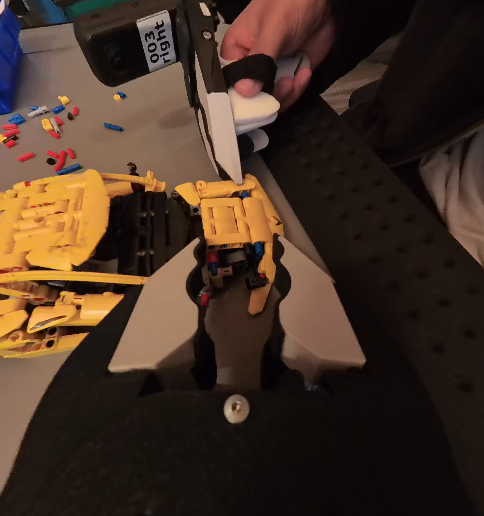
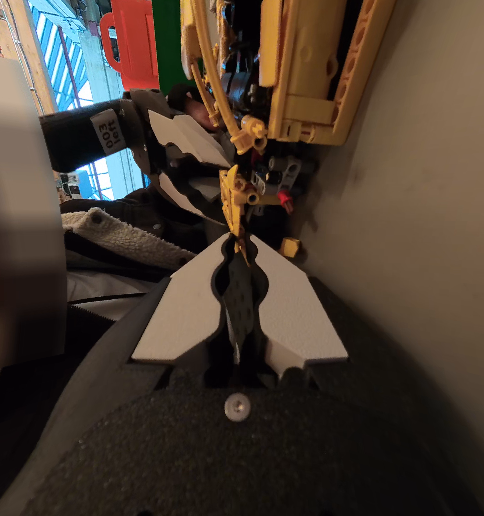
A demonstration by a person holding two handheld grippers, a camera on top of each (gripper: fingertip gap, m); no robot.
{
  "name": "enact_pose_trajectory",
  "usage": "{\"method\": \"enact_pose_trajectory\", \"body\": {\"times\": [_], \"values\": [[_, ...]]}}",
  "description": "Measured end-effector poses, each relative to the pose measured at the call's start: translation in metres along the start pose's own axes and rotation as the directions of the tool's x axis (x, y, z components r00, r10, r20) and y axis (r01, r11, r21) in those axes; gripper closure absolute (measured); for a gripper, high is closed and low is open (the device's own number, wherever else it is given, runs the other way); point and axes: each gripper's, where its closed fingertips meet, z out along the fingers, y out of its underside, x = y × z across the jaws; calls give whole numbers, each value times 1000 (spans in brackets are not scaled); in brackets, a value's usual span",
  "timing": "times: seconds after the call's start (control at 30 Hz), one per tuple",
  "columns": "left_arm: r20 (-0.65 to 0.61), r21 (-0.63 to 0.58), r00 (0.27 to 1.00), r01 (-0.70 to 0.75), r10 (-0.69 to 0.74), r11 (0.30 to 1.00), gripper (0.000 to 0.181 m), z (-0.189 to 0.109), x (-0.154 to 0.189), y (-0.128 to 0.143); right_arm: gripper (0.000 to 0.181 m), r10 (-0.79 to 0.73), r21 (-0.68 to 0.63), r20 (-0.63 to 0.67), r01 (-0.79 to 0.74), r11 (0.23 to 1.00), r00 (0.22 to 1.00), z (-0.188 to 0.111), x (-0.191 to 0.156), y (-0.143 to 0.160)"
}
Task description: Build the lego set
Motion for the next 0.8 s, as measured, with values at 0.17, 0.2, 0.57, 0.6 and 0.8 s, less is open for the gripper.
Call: {"method": "enact_pose_trajectory", "body": {"times": [0.17,0.2,0.57,0.6,0.8], "values": [[9,5,1000,-7,7,1000,133,1,0,0,175,-3,-5,-9,3,1000,1000,1,1,1],[15,5,1000,-12,11,1000,133,1,0,0,175,-4,0,-12,4,1000,1000,2,1,1],[84,1,996,4,-4,1000,134,2,-3,0,175,7,105,-48,-1,994,999,5,1,-1],[84,2,996,7,-7,1000,134,2,-3,-1,175,-3,109,-57,9,994,998,5,1,0],[78,5,996,50,-50,999,134,2,-3,-1,175,-61,61,-74,66,996,995,3,0,0]]}}
